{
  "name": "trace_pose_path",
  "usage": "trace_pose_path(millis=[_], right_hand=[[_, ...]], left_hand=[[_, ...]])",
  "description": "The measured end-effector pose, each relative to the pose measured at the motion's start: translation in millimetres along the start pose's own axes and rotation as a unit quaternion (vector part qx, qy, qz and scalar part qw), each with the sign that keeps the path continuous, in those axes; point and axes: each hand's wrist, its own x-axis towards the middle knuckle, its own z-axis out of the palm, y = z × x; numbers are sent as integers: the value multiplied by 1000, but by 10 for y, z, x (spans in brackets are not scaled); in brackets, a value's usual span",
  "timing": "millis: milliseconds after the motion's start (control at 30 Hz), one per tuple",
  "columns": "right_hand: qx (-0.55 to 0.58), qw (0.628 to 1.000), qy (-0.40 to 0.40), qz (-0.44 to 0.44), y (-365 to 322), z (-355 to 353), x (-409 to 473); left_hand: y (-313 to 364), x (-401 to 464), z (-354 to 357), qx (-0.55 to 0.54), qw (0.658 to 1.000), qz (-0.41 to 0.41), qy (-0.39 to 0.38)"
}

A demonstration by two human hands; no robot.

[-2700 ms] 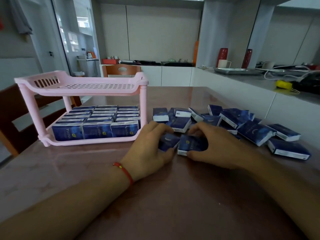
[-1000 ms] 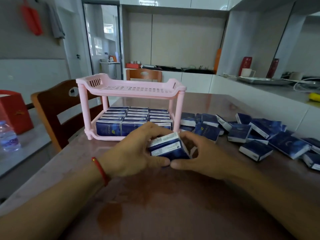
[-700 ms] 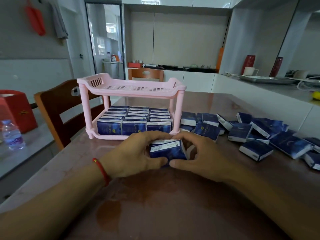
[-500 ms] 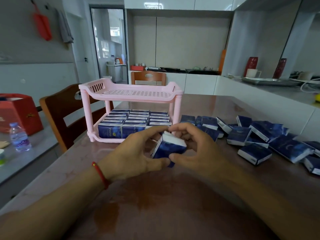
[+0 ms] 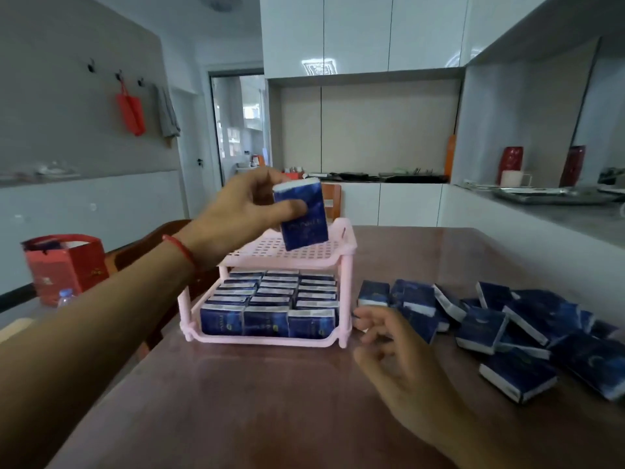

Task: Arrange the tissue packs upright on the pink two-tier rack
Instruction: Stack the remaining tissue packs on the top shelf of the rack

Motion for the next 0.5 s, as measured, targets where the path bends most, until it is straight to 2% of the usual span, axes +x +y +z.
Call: trace_pose_path(millis=[167, 367, 500], right_hand=[[-43, 999, 1, 11, 170, 9, 94], [-59, 998, 13, 6, 290, 5, 124], [-60, 998, 13, 1, 328, 24, 143]], left_hand=[[-385, 692, 44, 61, 994, -75, -53], [-742, 1032, 268, -8, 982, -141, -128], [-818, 1100, 308, -25, 975, -152, -161]])
